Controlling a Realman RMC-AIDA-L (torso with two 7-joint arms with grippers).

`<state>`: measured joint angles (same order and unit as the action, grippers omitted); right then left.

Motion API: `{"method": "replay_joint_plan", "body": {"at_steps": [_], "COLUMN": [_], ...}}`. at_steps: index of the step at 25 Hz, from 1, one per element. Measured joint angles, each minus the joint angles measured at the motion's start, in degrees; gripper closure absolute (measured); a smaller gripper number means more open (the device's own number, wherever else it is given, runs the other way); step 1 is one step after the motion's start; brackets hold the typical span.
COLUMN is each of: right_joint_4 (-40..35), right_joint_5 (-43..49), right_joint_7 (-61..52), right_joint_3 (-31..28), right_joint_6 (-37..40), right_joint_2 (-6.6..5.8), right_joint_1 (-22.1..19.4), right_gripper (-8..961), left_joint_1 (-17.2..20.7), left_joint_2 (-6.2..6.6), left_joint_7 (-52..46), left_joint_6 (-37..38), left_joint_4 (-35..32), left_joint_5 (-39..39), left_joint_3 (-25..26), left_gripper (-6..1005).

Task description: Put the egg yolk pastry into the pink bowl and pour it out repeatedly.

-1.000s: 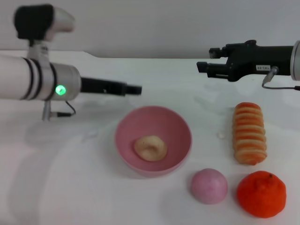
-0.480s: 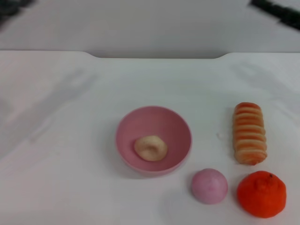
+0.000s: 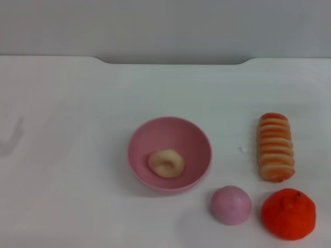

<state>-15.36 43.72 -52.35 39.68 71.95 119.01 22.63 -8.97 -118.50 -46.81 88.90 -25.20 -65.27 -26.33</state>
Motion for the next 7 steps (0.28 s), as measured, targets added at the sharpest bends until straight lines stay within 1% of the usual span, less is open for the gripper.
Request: {"method": "replay_joint_plan", "body": {"at_steps": [1,2,4,5,7], "right_joint_4": [3.0,5.4,9.9,11.9,15.0], "right_joint_5": [-2.4,-4.3,-7.2,-8.3,-9.6], "right_joint_7": [6.5,12.3,21.6,25.0,27.9], "right_joint_3": [0.0,0.0,0.0,-0.1,-0.1], "right_joint_6": [1.3,2.5,4.7,5.5,6.3], "right_joint_2": [0.01,0.03,0.26,0.36,0.41], "right_joint_1": [0.1,0.3,0.5,0.7,1.1], "right_gripper": [405,405,405,405,405], "left_joint_1": [0.4,0.6,0.8,0.8,0.6], "left_joint_2": [-0.04,-0.06,-0.17,-0.19,-0.13], "left_joint_7": [10.3,17.1,34.2,39.9,47.2], "left_joint_6": [1.5,2.3,3.7,4.0,4.4], "left_joint_4": [3.6,6.0,12.6,15.0,18.5], "left_joint_5": [1.0,1.4,2.0,2.0,2.1], "left_joint_3": [0.4,0.5,0.7,0.9,1.4], "left_gripper": [257,257,257,257,257]}}
